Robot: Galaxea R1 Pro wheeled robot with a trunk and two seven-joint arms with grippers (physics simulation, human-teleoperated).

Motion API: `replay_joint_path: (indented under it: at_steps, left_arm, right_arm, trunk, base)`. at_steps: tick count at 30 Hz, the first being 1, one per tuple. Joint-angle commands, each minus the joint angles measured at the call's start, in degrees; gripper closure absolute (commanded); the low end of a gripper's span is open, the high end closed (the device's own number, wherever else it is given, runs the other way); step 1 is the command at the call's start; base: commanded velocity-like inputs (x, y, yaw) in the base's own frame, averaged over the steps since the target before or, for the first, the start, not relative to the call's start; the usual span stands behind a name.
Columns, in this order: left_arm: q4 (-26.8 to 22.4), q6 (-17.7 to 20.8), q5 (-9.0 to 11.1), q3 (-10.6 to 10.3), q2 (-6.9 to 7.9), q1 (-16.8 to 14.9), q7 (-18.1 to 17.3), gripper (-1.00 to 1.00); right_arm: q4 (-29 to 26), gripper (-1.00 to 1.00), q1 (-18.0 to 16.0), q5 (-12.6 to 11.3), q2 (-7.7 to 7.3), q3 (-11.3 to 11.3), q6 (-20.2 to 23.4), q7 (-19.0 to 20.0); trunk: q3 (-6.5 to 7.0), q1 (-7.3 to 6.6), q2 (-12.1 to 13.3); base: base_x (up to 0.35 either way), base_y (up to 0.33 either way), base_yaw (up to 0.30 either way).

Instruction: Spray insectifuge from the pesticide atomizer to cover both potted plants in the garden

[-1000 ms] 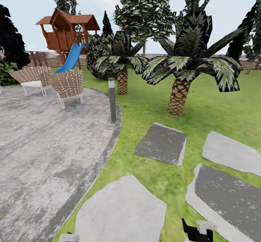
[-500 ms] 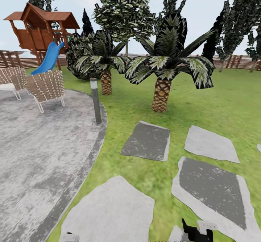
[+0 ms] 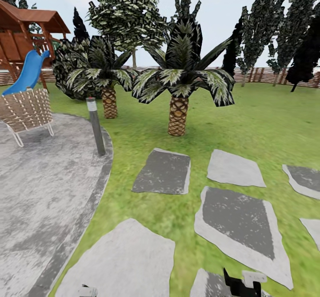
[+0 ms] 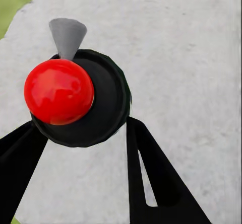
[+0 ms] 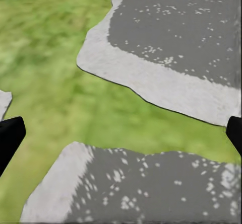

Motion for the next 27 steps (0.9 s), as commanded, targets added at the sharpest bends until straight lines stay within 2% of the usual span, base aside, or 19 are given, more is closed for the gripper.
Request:
replay_joint_path:
  at_steps: [1,27]
  left_arm:
    - [0.0,-0.2,-0.6,0.5,0.04,0.0,-0.1,1.0]
    - [0.0,-0.2,-0.6,0.5,-0.02,0.0,-0.1,1.0]
  right_arm:
    - [0.1,-1.0,-0.1,0.2,0.02,-0.5,-0.2,0.5]
    - [0.1,-1.0,0.0,0.2,0.09,-0.5,-0.1,0.5]
  trunk:
    - [-0.05,-0.01,0.0]
    - [-0.2,-0.01,0.0]
  base:
    - [0.0,0.0,-0.292]
    - [0.0,0.0,-0.29]
